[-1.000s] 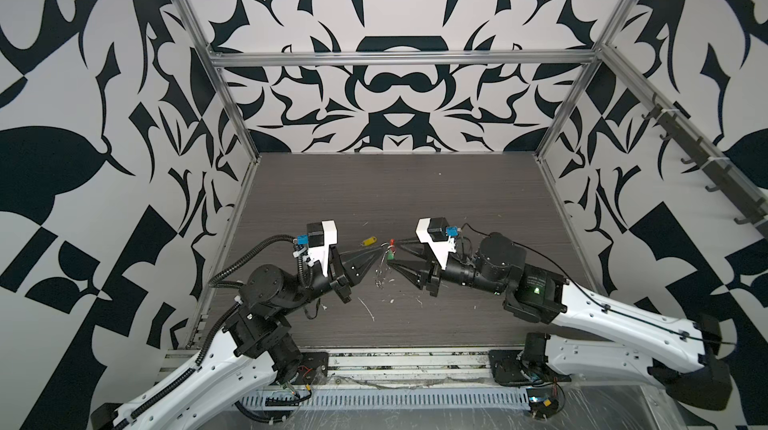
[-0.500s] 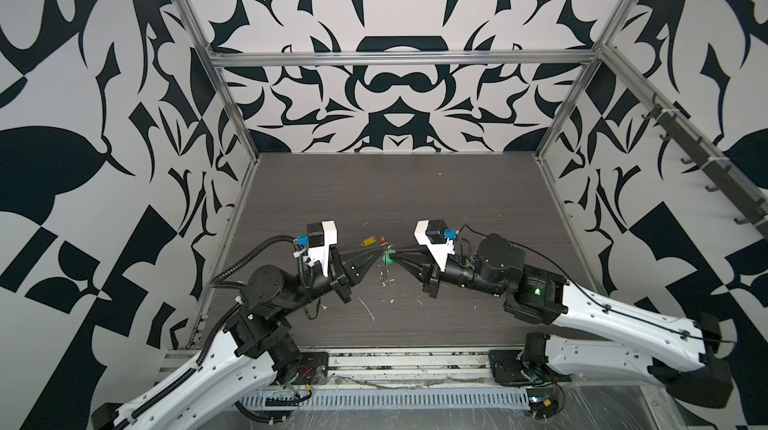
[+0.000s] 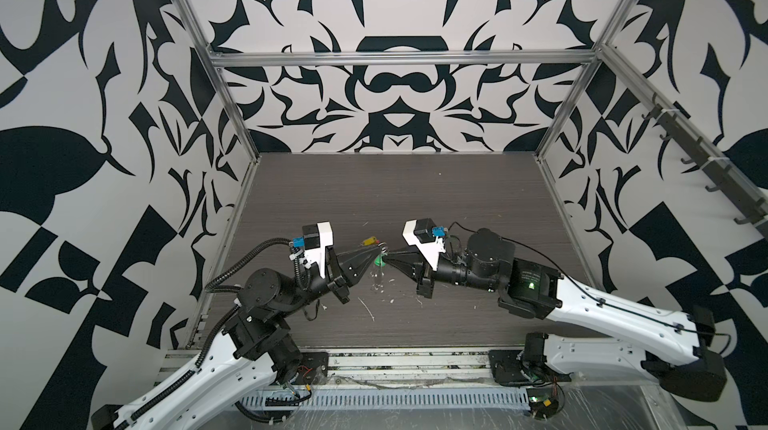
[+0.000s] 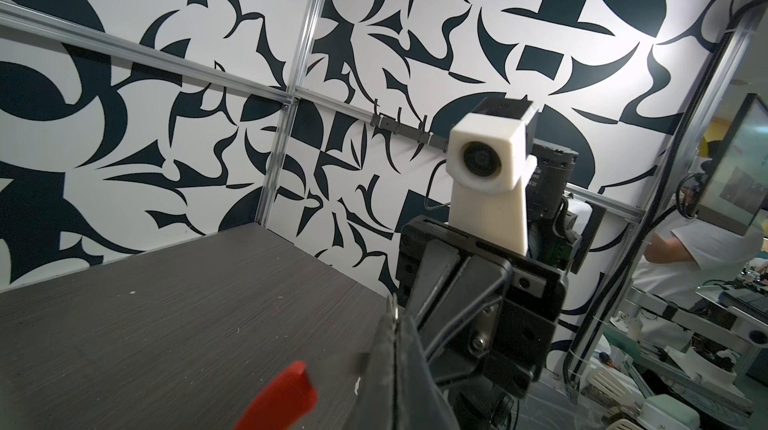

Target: Remove the keys from the keyring

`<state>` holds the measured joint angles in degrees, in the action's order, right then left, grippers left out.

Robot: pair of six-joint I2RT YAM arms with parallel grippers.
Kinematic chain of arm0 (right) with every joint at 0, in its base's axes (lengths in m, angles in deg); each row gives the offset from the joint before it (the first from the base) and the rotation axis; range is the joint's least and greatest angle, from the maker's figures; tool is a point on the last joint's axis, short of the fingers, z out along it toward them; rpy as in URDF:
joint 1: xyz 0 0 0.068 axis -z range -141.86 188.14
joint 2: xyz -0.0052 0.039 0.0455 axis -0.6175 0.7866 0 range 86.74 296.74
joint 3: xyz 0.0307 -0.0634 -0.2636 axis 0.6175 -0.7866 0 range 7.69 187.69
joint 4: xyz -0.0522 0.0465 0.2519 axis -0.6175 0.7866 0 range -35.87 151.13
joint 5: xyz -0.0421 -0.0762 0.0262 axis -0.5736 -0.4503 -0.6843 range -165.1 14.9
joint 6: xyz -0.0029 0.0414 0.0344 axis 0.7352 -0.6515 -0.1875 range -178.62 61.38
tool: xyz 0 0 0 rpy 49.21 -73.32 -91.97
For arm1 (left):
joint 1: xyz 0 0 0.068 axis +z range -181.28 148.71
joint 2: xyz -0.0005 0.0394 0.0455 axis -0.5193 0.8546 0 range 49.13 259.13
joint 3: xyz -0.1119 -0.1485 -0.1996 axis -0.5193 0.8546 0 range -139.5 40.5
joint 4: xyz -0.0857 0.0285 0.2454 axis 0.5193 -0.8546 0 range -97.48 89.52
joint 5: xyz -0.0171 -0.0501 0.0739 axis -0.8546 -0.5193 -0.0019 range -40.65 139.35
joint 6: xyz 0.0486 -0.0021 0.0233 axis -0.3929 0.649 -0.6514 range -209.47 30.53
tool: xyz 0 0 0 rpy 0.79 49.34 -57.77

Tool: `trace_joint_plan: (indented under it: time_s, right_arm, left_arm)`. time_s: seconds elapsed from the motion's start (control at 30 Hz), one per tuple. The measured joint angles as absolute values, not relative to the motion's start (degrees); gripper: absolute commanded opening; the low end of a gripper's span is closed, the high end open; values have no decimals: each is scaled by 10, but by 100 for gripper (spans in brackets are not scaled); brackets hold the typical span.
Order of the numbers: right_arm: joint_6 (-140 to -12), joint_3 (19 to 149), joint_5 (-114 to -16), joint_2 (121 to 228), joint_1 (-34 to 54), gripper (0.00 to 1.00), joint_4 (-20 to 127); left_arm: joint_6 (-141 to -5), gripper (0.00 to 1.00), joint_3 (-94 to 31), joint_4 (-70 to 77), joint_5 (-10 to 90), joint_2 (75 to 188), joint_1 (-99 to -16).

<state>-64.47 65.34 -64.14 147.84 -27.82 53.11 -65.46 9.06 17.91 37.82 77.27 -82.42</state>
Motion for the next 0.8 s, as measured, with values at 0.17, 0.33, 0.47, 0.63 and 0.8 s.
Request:
trace_joint_plan:
  time_s: [0.17,0.33,0.47,0.63,0.8]
  right_arm:
    - [-646,662,-616,1499,-278,0,532]
    - [-646,674,-597,1510,-277,0,532]
    - [-646,684,-585,1519,-276,0,537]
    - [-647,686,-575,1522,-275,0,543]
    - [-649,685,-556,1521,-275,0,549]
  left_arm:
    - [-655,0,92,181,378,773,-824]
    - [-655,0,93,182,378,773,-824]
    - [-655,0,93,186,379,774,-824]
    - [-655,0,95,182,381,768,-824]
    - [-661,0,99,166,384,749,-825]
